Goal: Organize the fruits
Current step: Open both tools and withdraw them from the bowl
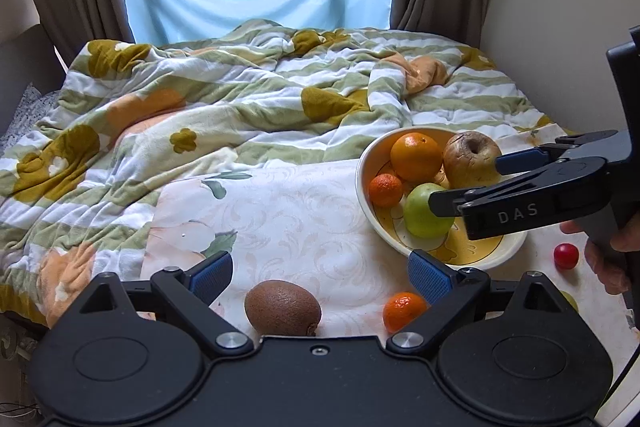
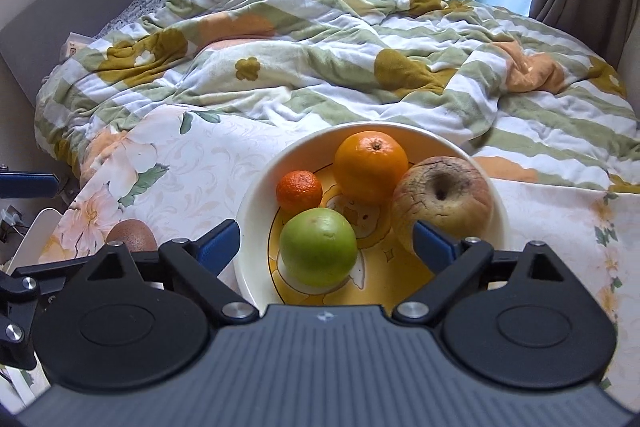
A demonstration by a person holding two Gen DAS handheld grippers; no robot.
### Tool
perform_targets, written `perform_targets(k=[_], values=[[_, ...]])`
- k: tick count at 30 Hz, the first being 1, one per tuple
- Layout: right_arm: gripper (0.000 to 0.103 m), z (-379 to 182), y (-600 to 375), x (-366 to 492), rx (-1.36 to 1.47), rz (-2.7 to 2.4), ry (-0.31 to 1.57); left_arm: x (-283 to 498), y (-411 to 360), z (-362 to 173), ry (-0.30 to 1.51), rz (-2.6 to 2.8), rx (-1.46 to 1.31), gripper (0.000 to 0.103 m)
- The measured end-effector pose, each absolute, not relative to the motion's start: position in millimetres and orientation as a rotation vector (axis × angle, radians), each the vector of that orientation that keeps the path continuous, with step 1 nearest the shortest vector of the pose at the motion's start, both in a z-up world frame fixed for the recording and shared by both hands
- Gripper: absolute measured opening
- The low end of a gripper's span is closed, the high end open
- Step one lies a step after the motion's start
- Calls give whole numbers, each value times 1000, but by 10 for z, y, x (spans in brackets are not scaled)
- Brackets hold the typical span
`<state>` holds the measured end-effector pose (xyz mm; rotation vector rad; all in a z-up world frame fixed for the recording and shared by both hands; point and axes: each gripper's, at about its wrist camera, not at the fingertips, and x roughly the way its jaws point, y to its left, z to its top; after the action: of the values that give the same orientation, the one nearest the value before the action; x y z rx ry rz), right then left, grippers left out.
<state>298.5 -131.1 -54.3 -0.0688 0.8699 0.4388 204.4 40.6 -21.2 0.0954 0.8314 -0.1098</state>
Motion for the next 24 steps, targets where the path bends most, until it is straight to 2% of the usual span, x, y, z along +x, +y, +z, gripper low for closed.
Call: perform_targets(k=[10, 14, 24], values=[[103, -155, -1549, 2600, -67, 450, 797, 1632, 315, 127, 748, -62, 57, 98], [103, 17, -1676, 2372, -53, 457, 768, 1398, 259, 236, 715, -33, 61, 102], [103, 362, -1975, 1742, -46, 434, 692, 845, 111, 338, 675, 25, 50, 103]])
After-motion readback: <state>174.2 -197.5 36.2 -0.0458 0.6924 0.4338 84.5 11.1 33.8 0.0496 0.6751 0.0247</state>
